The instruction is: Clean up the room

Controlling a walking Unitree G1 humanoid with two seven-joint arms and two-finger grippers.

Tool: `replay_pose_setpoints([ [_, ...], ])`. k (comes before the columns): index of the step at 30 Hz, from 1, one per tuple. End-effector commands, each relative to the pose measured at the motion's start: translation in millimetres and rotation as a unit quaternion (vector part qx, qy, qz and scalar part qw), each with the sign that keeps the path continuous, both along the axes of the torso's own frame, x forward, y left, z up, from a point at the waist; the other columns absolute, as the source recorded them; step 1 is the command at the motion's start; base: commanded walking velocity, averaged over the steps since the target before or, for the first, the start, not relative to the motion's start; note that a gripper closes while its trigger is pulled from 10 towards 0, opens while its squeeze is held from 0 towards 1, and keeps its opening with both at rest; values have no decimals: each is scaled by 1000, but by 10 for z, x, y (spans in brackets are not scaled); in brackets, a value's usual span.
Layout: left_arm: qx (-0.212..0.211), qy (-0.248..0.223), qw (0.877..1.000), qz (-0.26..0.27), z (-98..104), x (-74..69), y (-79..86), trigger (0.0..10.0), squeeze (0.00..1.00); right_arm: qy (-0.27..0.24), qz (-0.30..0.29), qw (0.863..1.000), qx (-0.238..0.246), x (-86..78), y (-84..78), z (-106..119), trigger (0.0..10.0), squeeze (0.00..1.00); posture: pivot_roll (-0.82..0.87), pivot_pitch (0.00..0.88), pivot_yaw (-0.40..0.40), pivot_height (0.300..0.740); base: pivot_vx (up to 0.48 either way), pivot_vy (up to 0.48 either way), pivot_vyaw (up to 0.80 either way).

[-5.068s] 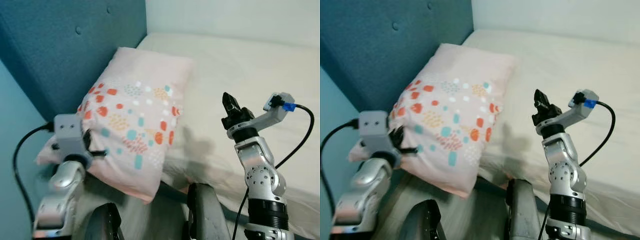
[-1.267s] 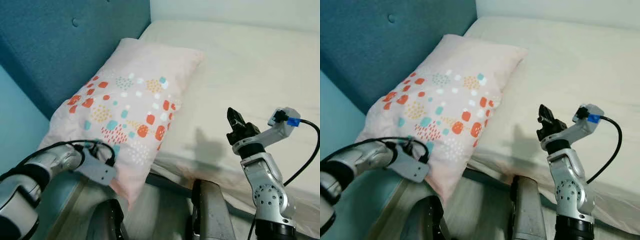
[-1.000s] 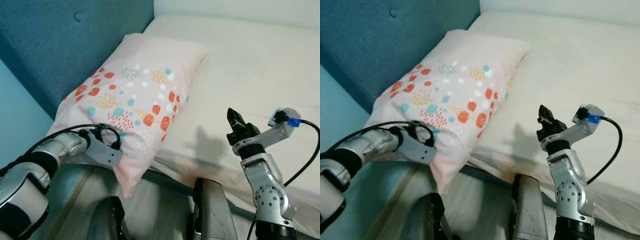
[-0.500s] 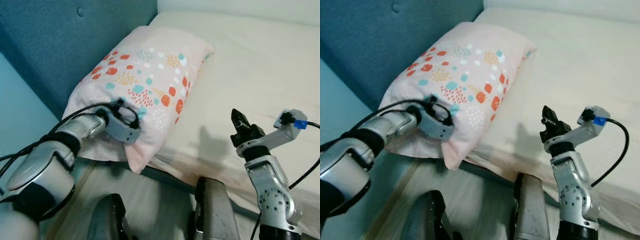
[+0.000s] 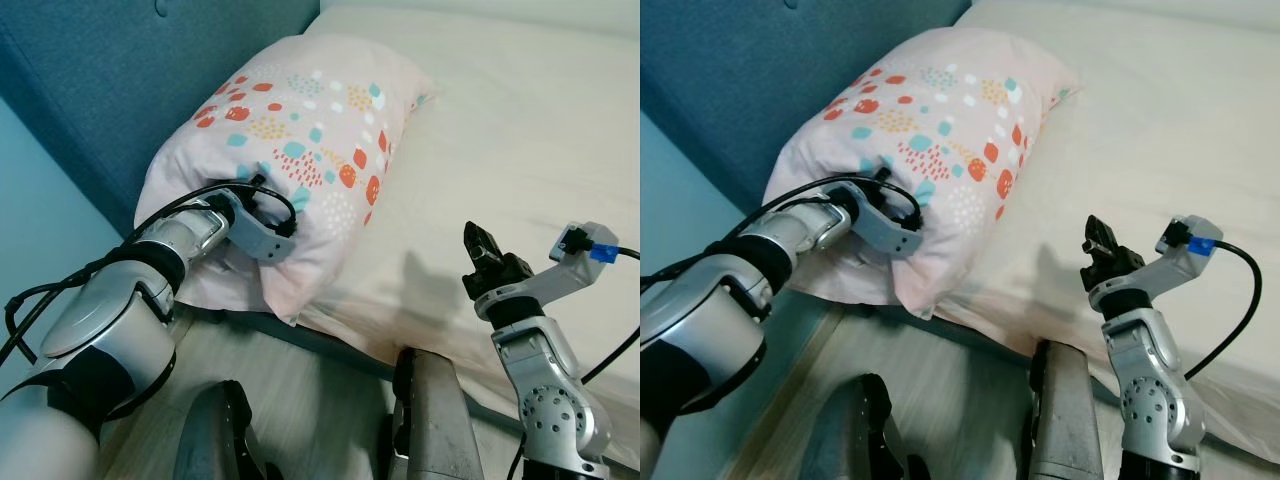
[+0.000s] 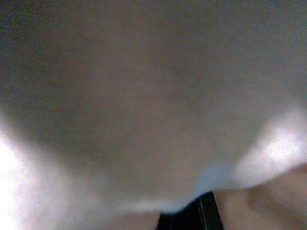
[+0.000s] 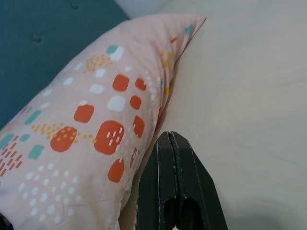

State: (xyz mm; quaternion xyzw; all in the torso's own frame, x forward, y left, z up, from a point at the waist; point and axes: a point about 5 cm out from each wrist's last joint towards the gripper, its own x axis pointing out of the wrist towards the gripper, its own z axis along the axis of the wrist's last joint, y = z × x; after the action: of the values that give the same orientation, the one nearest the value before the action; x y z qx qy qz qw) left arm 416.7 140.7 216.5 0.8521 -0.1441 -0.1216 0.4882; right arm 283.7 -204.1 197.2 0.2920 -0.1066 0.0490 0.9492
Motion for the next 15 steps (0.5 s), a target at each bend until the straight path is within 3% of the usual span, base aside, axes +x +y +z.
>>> replay_pose_setpoints([
  [1,-6,-16,1000,13,93,23,22,0,0,11,0,1000,-5,-37,-2,-41,10000,0,-173,347,103,451,0,0,-788],
  [3,8,7,999,42,-30,1,189,0,0,14,2,1000,-6,-35,4,-47,10000,0,-172,345,100,451,0,0,-781],
  [4,8,7,999,42,-30,1,189,0,0,14,2,1000,-6,-35,4,-47,10000,0,-172,345,100,451,0,0,-781],
  [5,18,24,997,68,-134,-28,346,0,0,14,4,1000,-7,-33,2,-43,10000,0,-172,343,99,451,0,0,-781],
  [13,17,48,991,124,-192,-60,595,314,0,16,0,1000,-8,-18,-5,-40,10000,0,-175,335,98,451,0,0,-778],
  [14,11,50,990,135,-177,-62,642,510,0,16,-3,1000,-3,-13,-4,-39,10000,0,-176,330,96,451,0,0,-763],
  [15,14,63,985,157,-186,-75,734,2314,0,14,-3,1000,-3,-8,1,-33,10000,0,-175,326,95,451,0,0,0],
])
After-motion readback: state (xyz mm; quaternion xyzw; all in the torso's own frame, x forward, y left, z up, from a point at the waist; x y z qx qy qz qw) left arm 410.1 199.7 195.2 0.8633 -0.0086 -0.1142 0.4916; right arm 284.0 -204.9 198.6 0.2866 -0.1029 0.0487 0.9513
